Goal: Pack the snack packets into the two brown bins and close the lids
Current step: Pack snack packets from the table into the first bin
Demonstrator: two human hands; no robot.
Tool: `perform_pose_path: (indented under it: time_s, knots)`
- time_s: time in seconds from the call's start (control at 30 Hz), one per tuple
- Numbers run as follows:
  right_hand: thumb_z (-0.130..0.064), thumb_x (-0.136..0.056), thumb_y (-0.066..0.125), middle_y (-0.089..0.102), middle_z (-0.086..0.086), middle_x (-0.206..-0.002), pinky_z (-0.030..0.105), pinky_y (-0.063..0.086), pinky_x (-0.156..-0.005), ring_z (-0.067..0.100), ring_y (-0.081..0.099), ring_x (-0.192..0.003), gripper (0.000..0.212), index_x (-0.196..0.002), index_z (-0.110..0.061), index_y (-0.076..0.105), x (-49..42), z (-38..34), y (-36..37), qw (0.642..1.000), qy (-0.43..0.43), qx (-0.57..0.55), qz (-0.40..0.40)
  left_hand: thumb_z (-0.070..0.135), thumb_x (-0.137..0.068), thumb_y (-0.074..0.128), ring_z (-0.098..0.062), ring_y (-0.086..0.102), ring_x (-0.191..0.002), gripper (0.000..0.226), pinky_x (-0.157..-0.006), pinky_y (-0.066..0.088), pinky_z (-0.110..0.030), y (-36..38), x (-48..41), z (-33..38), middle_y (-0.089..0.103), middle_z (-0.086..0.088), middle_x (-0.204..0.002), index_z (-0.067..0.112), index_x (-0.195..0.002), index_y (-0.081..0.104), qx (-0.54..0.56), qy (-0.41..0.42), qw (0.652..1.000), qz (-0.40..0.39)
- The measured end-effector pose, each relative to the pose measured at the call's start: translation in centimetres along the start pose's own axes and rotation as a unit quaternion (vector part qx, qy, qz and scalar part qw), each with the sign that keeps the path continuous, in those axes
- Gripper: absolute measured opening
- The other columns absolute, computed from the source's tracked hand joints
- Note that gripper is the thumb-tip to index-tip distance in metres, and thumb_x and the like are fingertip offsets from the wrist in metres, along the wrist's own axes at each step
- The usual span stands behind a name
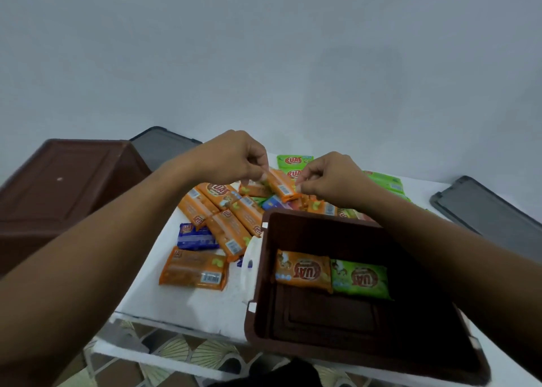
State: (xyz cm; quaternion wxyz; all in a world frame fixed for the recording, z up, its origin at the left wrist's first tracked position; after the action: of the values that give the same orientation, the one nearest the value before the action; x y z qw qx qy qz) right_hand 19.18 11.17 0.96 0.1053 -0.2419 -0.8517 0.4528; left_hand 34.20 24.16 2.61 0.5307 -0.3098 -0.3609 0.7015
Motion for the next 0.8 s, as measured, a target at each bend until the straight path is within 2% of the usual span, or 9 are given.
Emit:
perform_pose_path:
  time_s: [0.1, 0.2, 0.27, 0.37, 0.43, 0.53, 0.6, 0.7, 0.8]
  knots:
    - [-0.016, -0.082, 0.078, 0.063, -0.012, -0.058, 0.018, 0.044, -0.054, 0.003, 0.059, -0.053, 0.006, -0.078, -0.021, 0.077, -1.5, 0.1, 0.2, 1.0, 0.025, -0.003, 0.001, 0.014, -0.09, 0.074, -0.01, 0.071, -0.068, 0.004, -0.059, 0.05, -0.011, -0.1, -1.1, -1.5, 0.074, 0.005, -0.076, 0.017, -0.091, 0.077, -0.003, -0.004, 1.0, 0.0]
    - [-0.014, -0.082, 0.078, 0.065, -0.012, -0.057, 0.017, 0.045, -0.052, 0.001, 0.059, -0.05, 0.006, -0.078, -0.018, 0.077, -3.1, 0.6, 0.7, 0.999, 0.052, -0.005, -0.001, 0.008, -0.09, 0.07, -0.011, 0.071, -0.078, 0.013, -0.07, 0.056, -0.023, 0.2, -2.7, -3.0, 0.075, 0.003, -0.086, 0.016, -0.096, 0.078, -0.021, -0.007, 1.0, -0.003]
    - [-0.013, -0.082, 0.078, 0.066, -0.012, -0.062, 0.017, 0.045, -0.053, 0.0, 0.06, -0.054, 0.002, -0.081, -0.015, 0.079, -4.1, 1.1, 1.2, 0.998, 0.069, -0.004, -0.003, 0.006, -0.09, 0.068, -0.013, 0.07, -0.084, 0.016, -0.075, 0.055, -0.027, 0.6, -3.9, -3.9, 0.075, 0.002, -0.09, 0.015, -0.097, 0.079, -0.034, -0.008, 0.999, -0.006]
    - [-0.013, -0.081, 0.079, 0.065, -0.015, -0.067, 0.015, 0.044, -0.055, -0.006, 0.058, -0.059, 0.005, -0.085, -0.011, 0.08, -5.3, 2.0, 2.0, 0.996, 0.087, -0.003, 0.005, 0.006, -0.09, 0.068, -0.012, 0.066, -0.085, 0.014, -0.07, 0.048, -0.017, 1.2, -5.7, -5.3, 0.067, 0.012, -0.083, 0.015, -0.096, 0.078, -0.048, -0.002, 0.999, -0.013]
    - [-0.014, -0.08, 0.079, 0.066, -0.013, -0.07, 0.016, 0.044, -0.057, -0.003, 0.059, -0.067, 0.007, -0.087, -0.01, 0.081, -5.9, 2.7, 2.5, 0.995, 0.101, 0.009, 0.009, 0.007, -0.091, 0.068, -0.01, 0.062, -0.085, 0.014, -0.067, 0.042, -0.014, 1.7, -7.0, -6.1, 0.063, 0.014, -0.082, 0.016, -0.097, 0.078, -0.058, 0.005, 0.998, -0.02]
    - [-0.014, -0.08, 0.079, 0.074, -0.002, -0.082, 0.021, 0.05, -0.068, 0.008, 0.065, -0.078, 0.009, -0.088, -0.012, 0.081, -6.8, 3.7, 2.9, 0.992, 0.122, 0.037, 0.004, 0.008, -0.09, 0.068, -0.013, 0.062, -0.088, 0.016, -0.073, 0.044, -0.023, 2.6, -8.7, -6.8, 0.066, 0.006, -0.093, 0.016, -0.101, 0.077, -0.072, 0.014, 0.997, -0.04]
    - [-0.014, -0.08, 0.079, 0.076, 0.001, -0.089, 0.023, 0.05, -0.074, 0.009, 0.065, -0.081, 0.01, -0.089, -0.013, 0.082, -7.3, 4.3, 3.0, 0.989, 0.131, 0.061, -0.008, 0.007, -0.09, 0.067, -0.015, 0.063, -0.091, 0.018, -0.076, 0.045, -0.025, 3.3, -9.9, -7.2, 0.07, 0.002, -0.1, 0.017, -0.102, 0.077, -0.079, 0.024, 0.995, -0.055]
    - [-0.015, -0.082, 0.08, 0.074, -0.002, -0.087, 0.021, 0.046, -0.071, 0.002, 0.059, -0.074, 0.011, -0.092, -0.013, 0.082, -7.8, 5.1, 2.7, 0.987, 0.14, 0.078, -0.022, 0.008, -0.091, 0.066, -0.014, 0.063, -0.093, 0.019, -0.077, 0.044, -0.026, 4.0, -11.4, -7.2, 0.072, 0.001, -0.105, 0.018, -0.103, 0.077, -0.092, 0.044, 0.992, -0.074]
    - [-0.015, -0.081, 0.08, 0.077, -0.001, -0.09, 0.018, 0.046, -0.066, 0.007, 0.065, -0.079, 0.012, -0.093, -0.015, 0.082, -8.6, 5.9, 2.5, 0.985, 0.145, 0.091, -0.031, 0.012, -0.092, 0.067, -0.011, 0.06, -0.093, 0.021, -0.077, 0.042, -0.026, 4.9, -12.8, -7.1, 0.072, 0.002, -0.112, 0.021, -0.109, 0.077, -0.121, 0.061, 0.986, -0.1]
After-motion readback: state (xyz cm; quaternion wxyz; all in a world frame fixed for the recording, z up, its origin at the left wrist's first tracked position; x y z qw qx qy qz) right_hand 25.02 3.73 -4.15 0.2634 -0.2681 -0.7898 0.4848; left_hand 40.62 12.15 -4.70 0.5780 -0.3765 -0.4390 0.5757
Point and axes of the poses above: each hand's wrist, its own x-axis away from the middle knuckle, its own y-axis out of the palm, z = x × y, the point moved 5 cm from there along -x, towards the middle knuckle
